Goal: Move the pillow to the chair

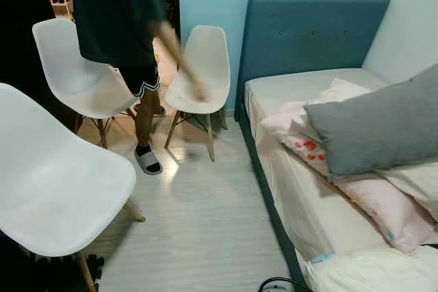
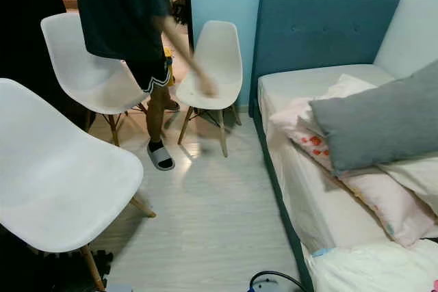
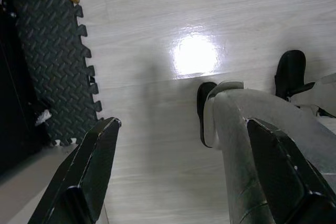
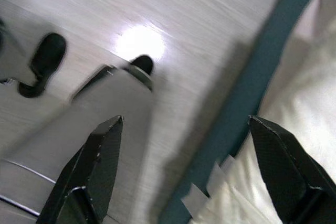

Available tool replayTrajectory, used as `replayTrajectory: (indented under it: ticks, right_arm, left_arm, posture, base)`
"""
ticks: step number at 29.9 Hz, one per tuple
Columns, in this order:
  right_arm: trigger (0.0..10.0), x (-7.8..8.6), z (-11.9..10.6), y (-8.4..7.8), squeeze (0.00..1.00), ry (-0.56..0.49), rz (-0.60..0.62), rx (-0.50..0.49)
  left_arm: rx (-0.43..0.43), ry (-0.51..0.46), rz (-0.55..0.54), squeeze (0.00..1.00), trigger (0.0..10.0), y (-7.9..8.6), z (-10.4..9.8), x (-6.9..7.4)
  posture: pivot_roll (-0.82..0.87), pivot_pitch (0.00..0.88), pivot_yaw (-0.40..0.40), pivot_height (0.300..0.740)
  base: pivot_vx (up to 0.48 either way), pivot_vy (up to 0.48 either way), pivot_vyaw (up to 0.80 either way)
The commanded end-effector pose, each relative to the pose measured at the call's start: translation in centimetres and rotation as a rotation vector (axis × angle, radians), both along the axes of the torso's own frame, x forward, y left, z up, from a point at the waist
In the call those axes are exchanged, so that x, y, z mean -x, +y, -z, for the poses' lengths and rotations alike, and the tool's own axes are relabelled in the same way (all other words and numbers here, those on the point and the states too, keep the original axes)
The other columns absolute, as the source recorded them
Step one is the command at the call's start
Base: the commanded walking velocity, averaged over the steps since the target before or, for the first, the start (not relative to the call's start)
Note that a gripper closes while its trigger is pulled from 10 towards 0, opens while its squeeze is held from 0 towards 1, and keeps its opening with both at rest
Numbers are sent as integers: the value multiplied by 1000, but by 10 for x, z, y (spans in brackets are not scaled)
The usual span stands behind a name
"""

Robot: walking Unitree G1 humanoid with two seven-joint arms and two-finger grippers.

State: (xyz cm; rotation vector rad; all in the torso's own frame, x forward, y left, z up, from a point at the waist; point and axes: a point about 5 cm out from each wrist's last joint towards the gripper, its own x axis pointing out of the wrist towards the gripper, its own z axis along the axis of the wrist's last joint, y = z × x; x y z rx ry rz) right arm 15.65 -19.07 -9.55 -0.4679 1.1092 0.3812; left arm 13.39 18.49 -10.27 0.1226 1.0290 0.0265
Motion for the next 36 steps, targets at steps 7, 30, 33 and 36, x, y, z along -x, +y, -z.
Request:
replayTrajectory:
  ticks: [7,30,33,36]
  right_arm:
    - [10000,13,4,-11,0,34,51,32]
    - [10000,22,6,-16,0,32,138,31]
    - [10000,22,7,-15,0,32,141,29]
    - [10000,22,7,-14,0,32,150,28]
  left_arm:
    - [-17,4,64,0,10000,2,-3,-10]
    - [-16,12,111,0,10000,-1,-3,-11]
    - [-17,14,112,0,10000,0,-3,-11]
    - [-14,13,113,0,10000,-1,-3,-12]
  posture:
    - [63,0,-16,740]
    - [42,0,16,740]
    - [42,0,23,740]
    - [35,0,17,740]
  base:
    - [0,0,0]
    - [0,0,0]
    - [0,0,0]
    - [0,0,0]
